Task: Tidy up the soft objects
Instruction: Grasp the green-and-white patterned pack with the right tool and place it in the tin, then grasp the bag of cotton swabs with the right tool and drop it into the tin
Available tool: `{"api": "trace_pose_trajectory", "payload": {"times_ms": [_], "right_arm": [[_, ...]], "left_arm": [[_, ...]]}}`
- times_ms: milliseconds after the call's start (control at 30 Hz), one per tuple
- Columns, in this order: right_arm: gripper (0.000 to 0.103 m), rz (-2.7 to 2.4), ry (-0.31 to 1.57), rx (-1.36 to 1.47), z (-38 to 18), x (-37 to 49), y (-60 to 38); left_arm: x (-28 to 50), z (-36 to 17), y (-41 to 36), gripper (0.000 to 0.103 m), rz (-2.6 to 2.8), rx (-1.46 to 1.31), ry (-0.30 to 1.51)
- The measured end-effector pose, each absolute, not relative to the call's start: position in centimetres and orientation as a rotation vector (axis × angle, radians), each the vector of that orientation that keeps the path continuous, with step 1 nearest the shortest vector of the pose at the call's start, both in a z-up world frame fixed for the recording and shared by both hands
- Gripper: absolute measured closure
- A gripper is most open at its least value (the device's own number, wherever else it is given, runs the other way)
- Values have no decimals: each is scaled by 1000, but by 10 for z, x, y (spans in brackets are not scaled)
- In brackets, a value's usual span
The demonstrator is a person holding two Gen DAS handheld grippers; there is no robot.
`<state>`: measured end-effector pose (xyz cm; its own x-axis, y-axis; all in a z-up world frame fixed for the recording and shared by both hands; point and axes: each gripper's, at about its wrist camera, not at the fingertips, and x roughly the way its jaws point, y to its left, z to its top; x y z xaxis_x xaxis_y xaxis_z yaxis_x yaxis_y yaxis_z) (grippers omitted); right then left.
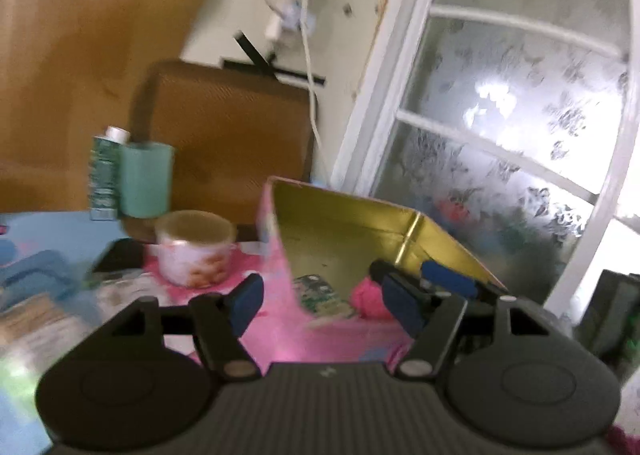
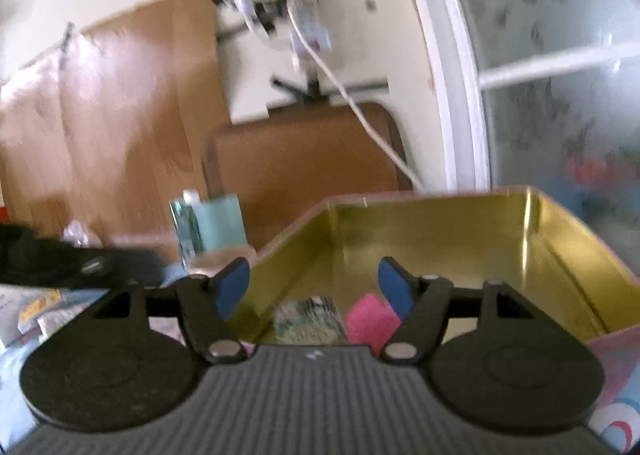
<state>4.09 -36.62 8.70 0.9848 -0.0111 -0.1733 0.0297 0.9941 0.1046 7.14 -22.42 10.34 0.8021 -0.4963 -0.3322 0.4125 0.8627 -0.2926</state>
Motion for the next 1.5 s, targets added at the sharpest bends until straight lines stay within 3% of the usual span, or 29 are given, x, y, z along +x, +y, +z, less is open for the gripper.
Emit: {"api": "trace_pose_trajectory", "payload": {"times_ms": [67,133,233,367,667,700,733,767,833,1033,1300,1367,1433,1500], "right_arm": [[29,24,128,101,90,42,-357],[0,107,90,99,92,40,-345],[0,275,68,116,91,47,-318],[0,422,198,22,97,76,-258],[0,501,453,-165,68,148,-172],[9,509,480,-170,65,153,-171],[38,530,505,-172,61,151,-172],[45,542,533,-165,60,154,-171],[47,539,525,-109,64,147,-182],[47,512,359,-136,80,74,-226],[44,510,500,-187,43,22,-255],[36,509,515,-187,39,19,-257],[20,508,518,-191,38,18,-258],[19,512,519,-202,36,18,-258]], "left_arm": [[50,95,-202,36,-438,-198,391],[35,84,-177,36,-349,-180,405],[19,66,-126,36,-198,-239,460],[10,47,-77,36,-29,-327,494],[13,31,-47,32,11,-482,503],[13,31,-47,32,11,-481,503],[7,29,-47,32,12,-480,501],[7,29,-47,32,14,-479,502],[8,29,-47,32,12,-474,503],[15,32,-40,29,-39,-440,518],[28,46,-80,24,-309,-489,593],[30,49,-97,22,-361,-483,629],[32,51,-110,16,-388,-471,670],[31,50,-122,12,-386,-442,705]]}}
